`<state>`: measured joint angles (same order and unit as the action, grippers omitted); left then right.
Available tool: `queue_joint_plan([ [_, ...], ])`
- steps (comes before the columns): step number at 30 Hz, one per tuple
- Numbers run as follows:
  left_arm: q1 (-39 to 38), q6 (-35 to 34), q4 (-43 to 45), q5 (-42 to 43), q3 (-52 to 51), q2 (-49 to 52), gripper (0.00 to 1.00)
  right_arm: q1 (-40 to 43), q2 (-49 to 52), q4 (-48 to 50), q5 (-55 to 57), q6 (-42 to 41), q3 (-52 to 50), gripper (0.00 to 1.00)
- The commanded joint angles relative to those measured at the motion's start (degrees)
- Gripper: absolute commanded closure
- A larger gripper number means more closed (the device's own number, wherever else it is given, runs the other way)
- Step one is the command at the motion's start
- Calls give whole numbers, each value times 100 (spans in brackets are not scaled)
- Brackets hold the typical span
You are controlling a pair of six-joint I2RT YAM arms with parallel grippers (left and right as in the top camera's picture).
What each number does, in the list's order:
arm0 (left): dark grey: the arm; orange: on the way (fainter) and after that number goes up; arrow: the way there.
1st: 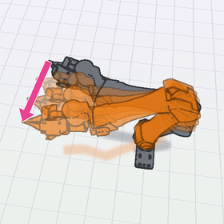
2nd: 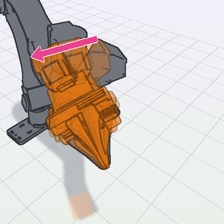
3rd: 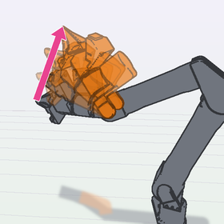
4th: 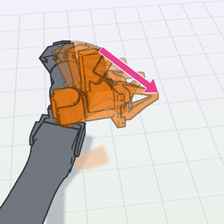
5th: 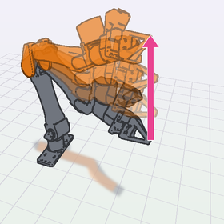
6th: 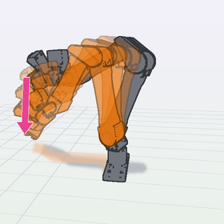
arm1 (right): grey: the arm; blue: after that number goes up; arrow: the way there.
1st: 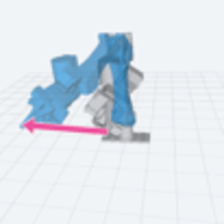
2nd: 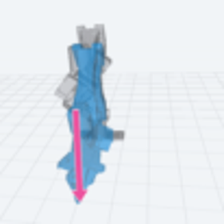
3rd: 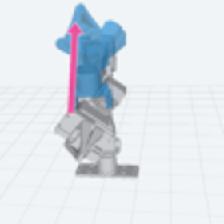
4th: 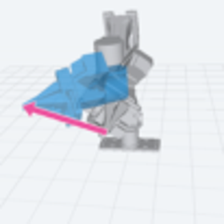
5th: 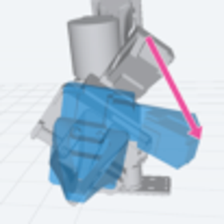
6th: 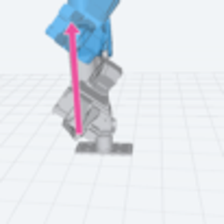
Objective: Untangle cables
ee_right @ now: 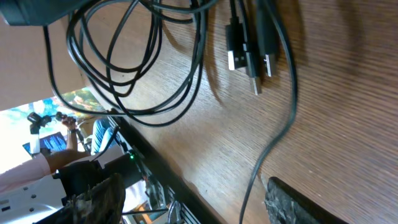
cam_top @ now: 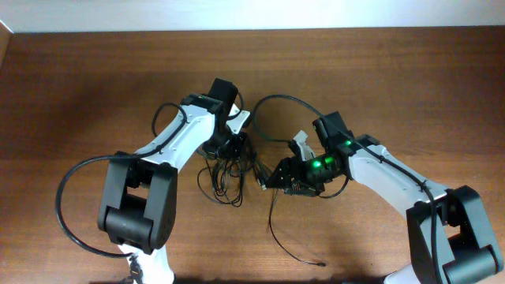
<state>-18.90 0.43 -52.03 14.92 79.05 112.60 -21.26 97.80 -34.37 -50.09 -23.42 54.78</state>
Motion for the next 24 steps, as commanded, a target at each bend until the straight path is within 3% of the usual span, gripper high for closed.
queue_joint_plan([
  [1, -22, 26, 105, 350, -136, -81, 100, -138, 42, 219, -74, -387, -26, 28],
  [2, -22, 28, 116, 352, -138, -81, 95, -188, 42, 378, -72, -522, -24, 28],
  [5, -22, 24, 216, 350, -227, -81, 93, -411, 42, 907, 4, -1054, -24, 29],
  [7, -22, 22, 232, 358, -251, -81, 94, -730, 42, 1244, 468, -1604, -24, 47],
  [9, -22, 24, 236, 520, -251, -81, 97, -1067, 42, 1283, 1209, -1803, -24, 51],
  [10, -22, 24, 271, 737, -245, -81, 97, -1187, 42, 1307, 1447, -1803, -26, 52],
  [12, -22, 24, 345, 1102, -238, -81, 87, -1386, 42, 1631, 1475, -1805, -24, 52],
  [15, -22, 26, 361, 1080, -238, -81, 83, -1447, 42, 2059, 1480, -2354, -24, 52],
  [21, -22, 24, 365, 1078, -238, -81, 82, -1733, 42, 2557, 2306, -3576, -24, 59],
  [24, -22, 24, 382, 1078, -240, -81, 80, -2026, 42, 2865, 2583, -3585, -24, 59],
])
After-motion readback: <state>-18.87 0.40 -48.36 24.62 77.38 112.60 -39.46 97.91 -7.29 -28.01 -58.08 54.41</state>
